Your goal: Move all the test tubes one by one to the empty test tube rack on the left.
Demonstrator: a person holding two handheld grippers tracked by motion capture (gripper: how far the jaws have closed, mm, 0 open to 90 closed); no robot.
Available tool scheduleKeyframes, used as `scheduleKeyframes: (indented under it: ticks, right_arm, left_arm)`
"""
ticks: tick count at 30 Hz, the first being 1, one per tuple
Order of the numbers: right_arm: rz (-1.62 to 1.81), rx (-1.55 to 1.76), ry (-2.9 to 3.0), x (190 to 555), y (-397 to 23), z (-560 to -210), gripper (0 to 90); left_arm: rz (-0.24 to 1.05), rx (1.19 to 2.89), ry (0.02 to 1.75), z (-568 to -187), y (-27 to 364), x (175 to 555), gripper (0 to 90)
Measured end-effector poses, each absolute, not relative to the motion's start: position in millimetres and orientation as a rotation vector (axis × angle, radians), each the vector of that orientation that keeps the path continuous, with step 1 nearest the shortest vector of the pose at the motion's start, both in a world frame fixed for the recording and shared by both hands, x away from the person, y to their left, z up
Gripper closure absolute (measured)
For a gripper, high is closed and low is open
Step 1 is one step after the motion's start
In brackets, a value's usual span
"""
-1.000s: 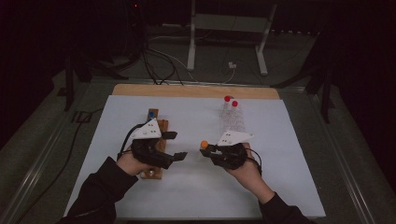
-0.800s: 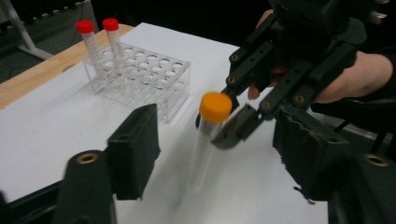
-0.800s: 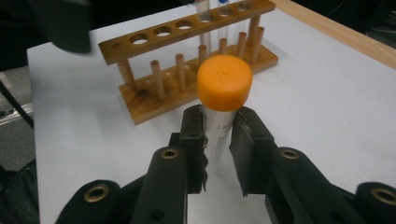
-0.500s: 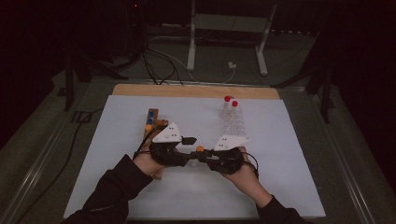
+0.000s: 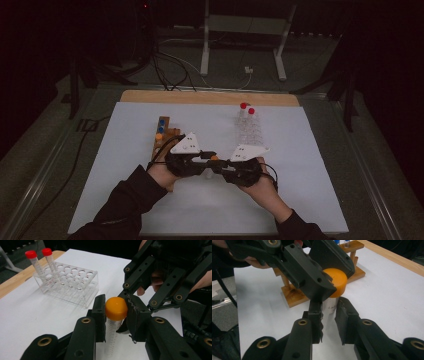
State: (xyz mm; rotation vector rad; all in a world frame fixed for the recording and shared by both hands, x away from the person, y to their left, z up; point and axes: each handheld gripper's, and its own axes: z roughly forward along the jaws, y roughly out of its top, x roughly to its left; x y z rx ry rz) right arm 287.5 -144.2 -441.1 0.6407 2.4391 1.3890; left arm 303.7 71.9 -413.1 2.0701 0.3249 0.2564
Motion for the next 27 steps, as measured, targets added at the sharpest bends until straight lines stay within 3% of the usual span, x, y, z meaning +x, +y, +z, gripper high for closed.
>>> scheduleKeyframes:
  ticks: [10, 27]
  right_arm:
    - [1.438, 0.657, 2.394, 287, -155, -437, 56.8]
    - [1.479, 0.782, 2.287, 288, -168, -433, 7.2]
  left_arm:
    - [0.304, 2.025, 0.380, -399, 92, 306, 71.8]
    - [0.484, 1.913, 0.541, -373, 158, 308, 71.9]
